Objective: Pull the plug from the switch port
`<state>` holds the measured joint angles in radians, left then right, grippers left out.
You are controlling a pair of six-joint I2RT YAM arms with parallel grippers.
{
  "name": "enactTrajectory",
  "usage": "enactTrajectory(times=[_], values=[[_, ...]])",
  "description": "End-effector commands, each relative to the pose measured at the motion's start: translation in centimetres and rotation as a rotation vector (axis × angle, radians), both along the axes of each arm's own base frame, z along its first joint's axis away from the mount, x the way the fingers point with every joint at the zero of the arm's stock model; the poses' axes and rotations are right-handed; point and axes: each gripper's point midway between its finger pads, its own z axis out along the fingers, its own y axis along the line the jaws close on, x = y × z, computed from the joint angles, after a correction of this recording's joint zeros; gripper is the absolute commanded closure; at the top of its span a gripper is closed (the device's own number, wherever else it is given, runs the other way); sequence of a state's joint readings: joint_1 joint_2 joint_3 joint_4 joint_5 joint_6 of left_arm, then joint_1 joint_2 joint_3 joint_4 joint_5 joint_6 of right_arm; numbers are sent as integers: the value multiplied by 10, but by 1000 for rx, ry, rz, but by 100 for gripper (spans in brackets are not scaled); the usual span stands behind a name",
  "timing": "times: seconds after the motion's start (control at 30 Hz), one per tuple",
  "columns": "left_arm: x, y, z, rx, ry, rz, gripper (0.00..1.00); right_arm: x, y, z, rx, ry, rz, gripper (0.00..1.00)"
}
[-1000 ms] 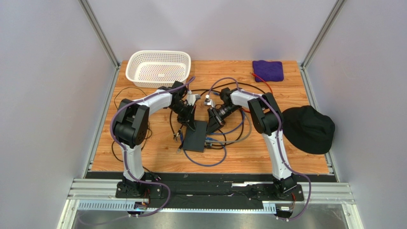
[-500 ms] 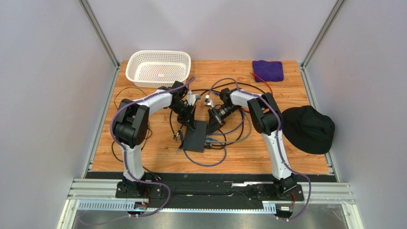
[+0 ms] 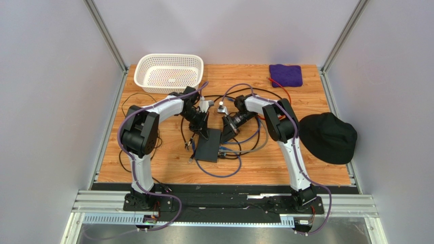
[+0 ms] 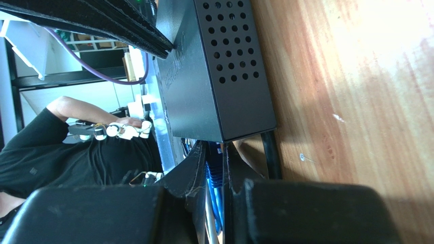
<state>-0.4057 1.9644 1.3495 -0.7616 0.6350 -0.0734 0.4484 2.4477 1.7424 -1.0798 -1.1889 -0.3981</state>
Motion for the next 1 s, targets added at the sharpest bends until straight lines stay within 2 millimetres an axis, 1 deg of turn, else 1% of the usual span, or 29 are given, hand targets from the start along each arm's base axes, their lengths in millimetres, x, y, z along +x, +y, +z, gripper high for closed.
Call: enactTrajectory(times=[0.0, 0.07, 0.1, 0.2, 0.4, 0.47, 0.53, 0.57, 0.7, 0.77, 0.83, 0.87, 0.9, 0.93, 0.97], values=[[10, 26, -37, 165, -69, -15, 100, -14, -17, -46, -131, -25, 68, 100], [10, 26, -37, 164, -70, -15, 100, -15, -18, -43, -114, -53, 74, 100], [11, 25, -36, 162, -72, -16, 100, -20, -21, -49, -116, -63, 75, 100], [10, 25, -36, 163, -74, -17, 100, -18, -22, -44, -114, -90, 70, 100], [11, 26, -34, 163, -87, -17, 100, -16, -20, -49, -131, -66, 67, 100], [11, 26, -34, 165, -86, -17, 100, -10, -17, -47, -123, -71, 62, 100], [10, 26, -34, 162, -85, -17, 100, -9, -16, -46, -117, -37, 54, 100], [10, 27, -35, 165, -83, -17, 100, 0, -14, -42, -105, -44, 41, 100], [11, 26, -36, 165, -81, -17, 100, 10, -14, -39, -92, -20, 3, 100], [10, 27, -37, 166, -78, -17, 100, 10, -15, -37, -95, -26, 1, 100], [10, 26, -37, 165, -78, -18, 100, 6, -18, -41, -116, -23, -5, 100], [11, 26, -36, 166, -80, -17, 100, 6, -19, -36, -123, -37, -15, 100], [11, 26, -37, 166, -80, -17, 100, 4, -21, -43, -130, -55, -21, 100], [10, 27, -37, 166, -80, -17, 100, 3, -24, -45, -150, -71, -24, 100], [10, 26, -37, 165, -81, -19, 100, 4, -24, -43, -157, -83, -31, 100]])
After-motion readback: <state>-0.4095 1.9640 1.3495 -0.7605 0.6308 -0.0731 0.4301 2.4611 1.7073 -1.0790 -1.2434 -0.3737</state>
